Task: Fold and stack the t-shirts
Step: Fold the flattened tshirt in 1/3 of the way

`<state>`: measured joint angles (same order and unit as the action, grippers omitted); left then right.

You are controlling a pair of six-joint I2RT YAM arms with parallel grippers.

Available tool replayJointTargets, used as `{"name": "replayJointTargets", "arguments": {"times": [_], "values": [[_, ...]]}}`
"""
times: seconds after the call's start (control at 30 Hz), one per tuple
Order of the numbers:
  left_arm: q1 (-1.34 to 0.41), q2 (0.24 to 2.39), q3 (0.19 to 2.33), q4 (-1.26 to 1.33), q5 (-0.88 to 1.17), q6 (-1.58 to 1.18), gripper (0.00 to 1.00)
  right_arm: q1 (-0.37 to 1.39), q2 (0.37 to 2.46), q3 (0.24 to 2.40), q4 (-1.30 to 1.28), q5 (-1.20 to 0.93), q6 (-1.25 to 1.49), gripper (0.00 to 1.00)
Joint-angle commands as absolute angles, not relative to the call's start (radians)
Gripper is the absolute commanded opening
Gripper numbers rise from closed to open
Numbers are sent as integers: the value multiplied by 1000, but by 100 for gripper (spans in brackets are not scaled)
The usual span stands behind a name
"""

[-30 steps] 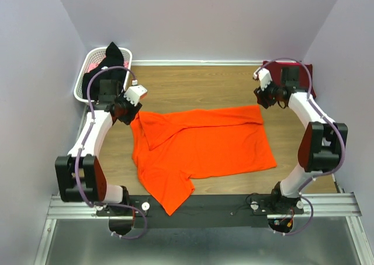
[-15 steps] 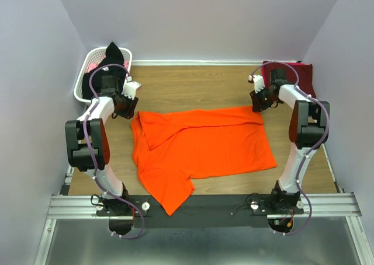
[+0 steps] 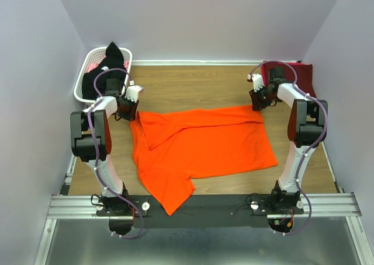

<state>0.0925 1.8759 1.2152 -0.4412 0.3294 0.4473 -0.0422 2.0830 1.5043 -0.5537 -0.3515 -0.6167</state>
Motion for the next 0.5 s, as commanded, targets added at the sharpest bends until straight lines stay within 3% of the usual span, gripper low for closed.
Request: {"name": "replayJointTargets", "arguments": {"times": [0.0,0.17,0.47], "values": [[95,1896,1213,-417,333,443,28,-38,2149,1505,-586,-270,-600,36],[97,1873,1200,-413,298,459,0,-38,2154,1502,-586,-249,-595,36],[107,1913,1328,-402,186,471,0,-38,2158,1515,-578,-251,-554,34]]}}
